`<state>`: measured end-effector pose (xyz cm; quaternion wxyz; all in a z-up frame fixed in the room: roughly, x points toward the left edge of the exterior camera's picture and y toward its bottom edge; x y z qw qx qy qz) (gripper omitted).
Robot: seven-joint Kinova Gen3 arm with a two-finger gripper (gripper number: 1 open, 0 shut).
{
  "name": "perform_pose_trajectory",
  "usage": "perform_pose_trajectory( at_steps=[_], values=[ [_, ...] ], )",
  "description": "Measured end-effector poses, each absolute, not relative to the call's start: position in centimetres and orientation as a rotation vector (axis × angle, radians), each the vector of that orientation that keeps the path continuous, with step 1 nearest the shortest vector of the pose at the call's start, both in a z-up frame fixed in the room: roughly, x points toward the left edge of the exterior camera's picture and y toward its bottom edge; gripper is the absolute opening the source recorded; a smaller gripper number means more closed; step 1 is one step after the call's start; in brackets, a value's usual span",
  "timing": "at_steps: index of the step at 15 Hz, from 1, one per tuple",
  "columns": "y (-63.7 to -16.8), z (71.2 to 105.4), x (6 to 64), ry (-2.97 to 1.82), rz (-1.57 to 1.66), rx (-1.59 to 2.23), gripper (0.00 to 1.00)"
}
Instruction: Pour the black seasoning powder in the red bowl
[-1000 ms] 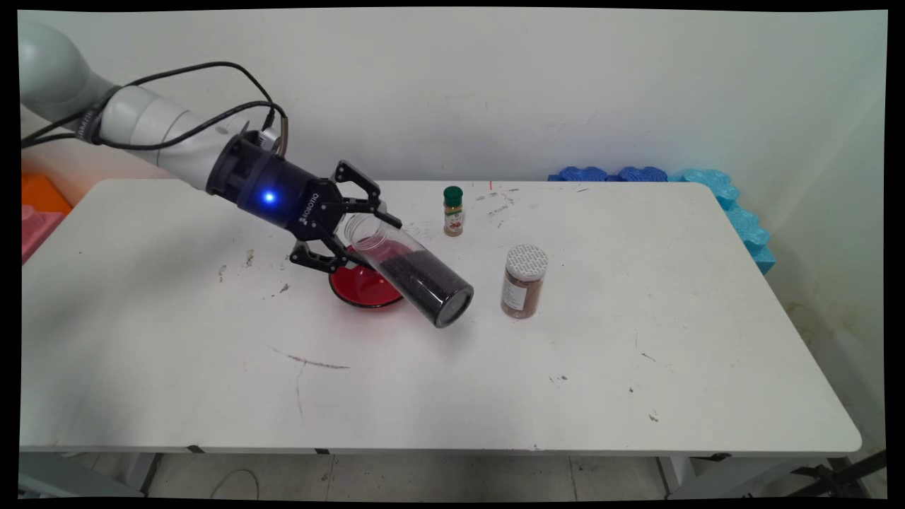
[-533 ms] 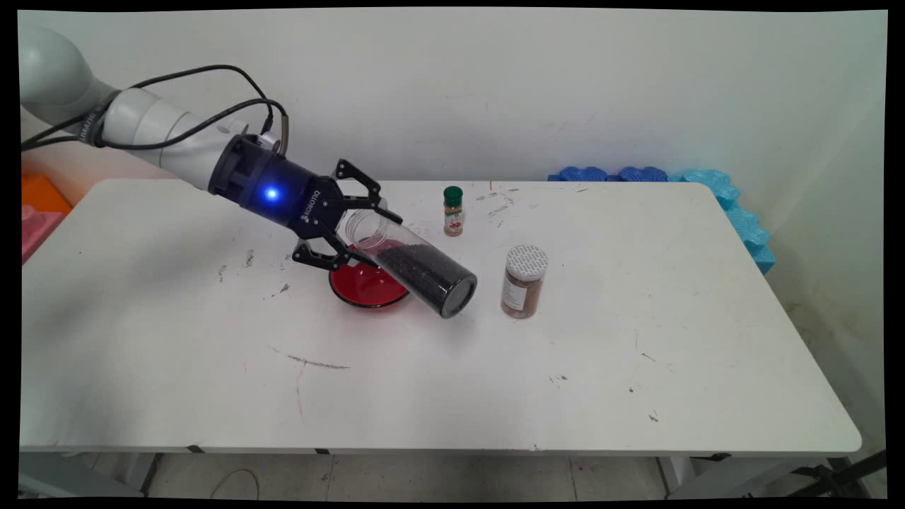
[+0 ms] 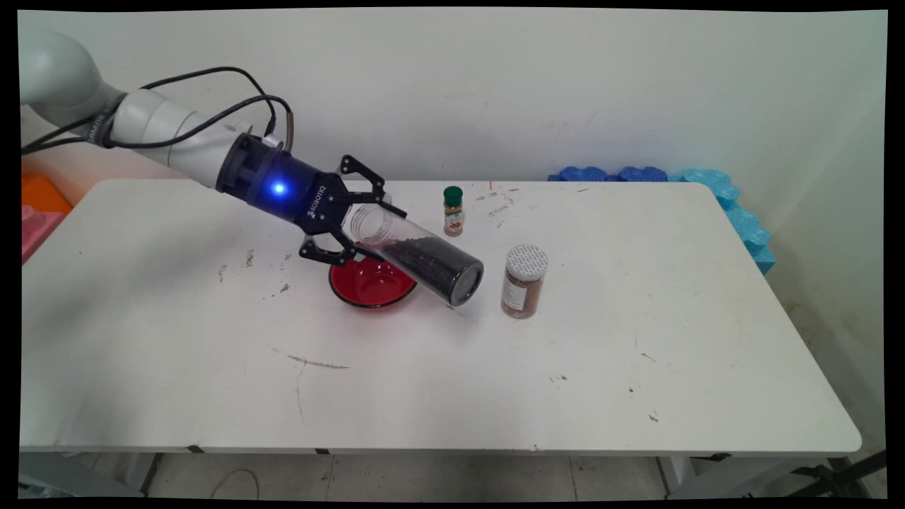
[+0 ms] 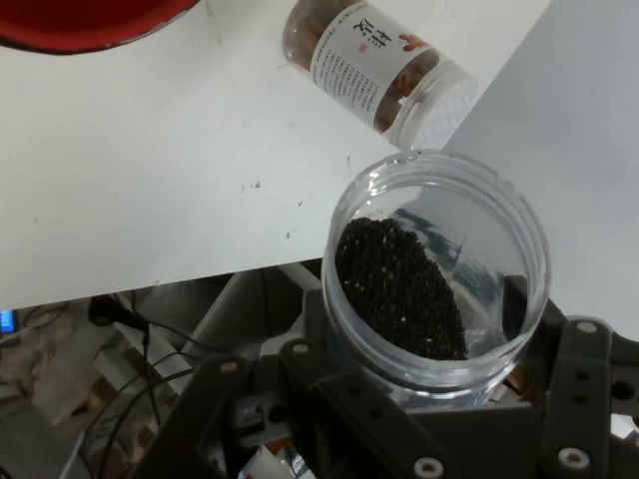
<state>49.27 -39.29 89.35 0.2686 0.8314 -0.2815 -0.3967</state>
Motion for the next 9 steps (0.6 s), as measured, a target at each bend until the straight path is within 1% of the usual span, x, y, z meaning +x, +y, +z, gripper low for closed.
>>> perform_pose_trajectory(
  at_steps=[9],
  values=[
    [-39.97,88.94,49.53,-0.682,-1.115,2.262,0.0]
  ],
)
